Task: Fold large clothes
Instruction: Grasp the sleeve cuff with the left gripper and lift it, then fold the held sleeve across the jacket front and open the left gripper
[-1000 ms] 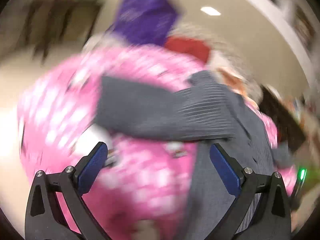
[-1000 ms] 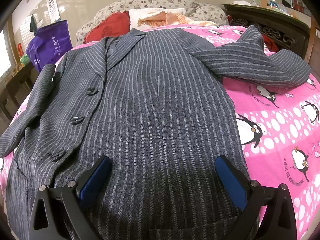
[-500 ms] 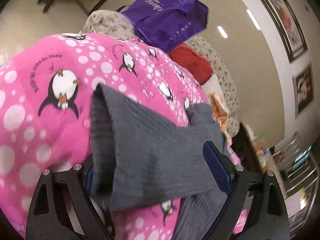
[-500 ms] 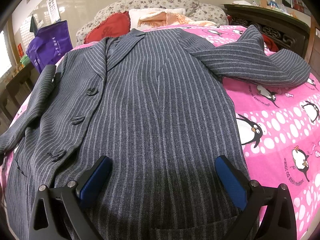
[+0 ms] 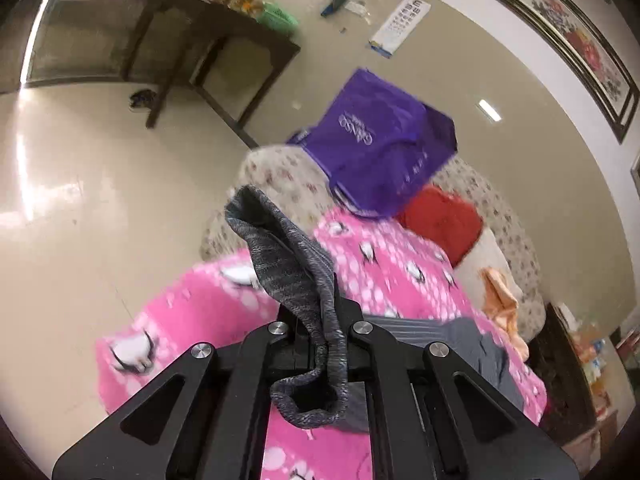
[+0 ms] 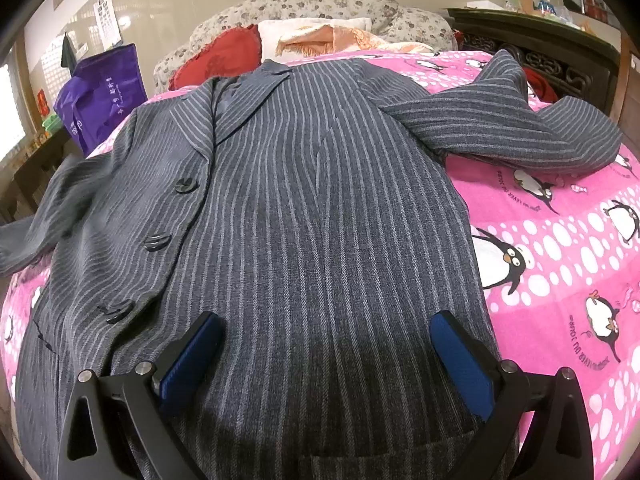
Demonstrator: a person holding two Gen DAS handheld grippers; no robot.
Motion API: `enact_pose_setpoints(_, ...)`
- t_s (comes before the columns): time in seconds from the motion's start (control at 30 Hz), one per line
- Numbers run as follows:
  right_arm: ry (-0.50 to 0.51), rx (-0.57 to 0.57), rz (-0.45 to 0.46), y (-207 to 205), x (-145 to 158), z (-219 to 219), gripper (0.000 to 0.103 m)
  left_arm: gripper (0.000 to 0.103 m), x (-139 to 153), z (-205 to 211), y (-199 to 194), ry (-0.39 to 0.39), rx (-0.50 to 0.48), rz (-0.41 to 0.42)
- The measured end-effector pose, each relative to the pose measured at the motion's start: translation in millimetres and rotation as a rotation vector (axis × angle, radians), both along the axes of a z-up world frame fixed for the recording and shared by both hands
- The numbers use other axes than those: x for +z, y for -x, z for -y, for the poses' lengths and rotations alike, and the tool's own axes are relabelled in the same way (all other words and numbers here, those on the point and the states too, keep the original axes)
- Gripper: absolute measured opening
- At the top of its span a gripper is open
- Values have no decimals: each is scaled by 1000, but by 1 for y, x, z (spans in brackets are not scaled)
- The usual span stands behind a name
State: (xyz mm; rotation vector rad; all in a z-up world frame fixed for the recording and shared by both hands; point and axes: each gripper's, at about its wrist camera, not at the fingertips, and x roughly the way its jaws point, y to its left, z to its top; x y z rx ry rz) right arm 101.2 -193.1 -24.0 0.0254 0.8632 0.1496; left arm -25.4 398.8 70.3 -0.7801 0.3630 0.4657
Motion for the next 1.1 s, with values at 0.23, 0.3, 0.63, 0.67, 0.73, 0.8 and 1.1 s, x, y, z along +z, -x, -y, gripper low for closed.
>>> enact_pose_setpoints(0.23, 45, 1, 6, 31, 14, 13, 103, 2, 40, 120, -82, -122, -346, 42)
enact_pose_setpoints(0.3, 85, 9, 35, 44, 15, 17, 103, 2, 44, 187, -123, -136, -519, 51)
enact_pose_setpoints(0.63, 14, 19, 69, 64, -8, 43, 103, 2, -26, 464, -248, -62, -1145, -61)
enact_pose_setpoints(0.67, 24, 20, 74, 65, -9, 41, 103, 2, -37, 477, -252, -48, -1182, -84)
enact_pose_setpoints(0.73, 30, 23, 78, 66, -10, 40, 103, 3, -67, 496, -262, 7, -1272, -142)
enact_pose_setpoints(0.8, 24, 25, 82, 67, -10, 40, 103, 3, -87, 509, -260, 22, -1314, -195)
enact_pose_setpoints(1.1, 21, 28, 74, 69, -9, 41, 103, 61, -73, 496, -248, 108, -1341, -178)
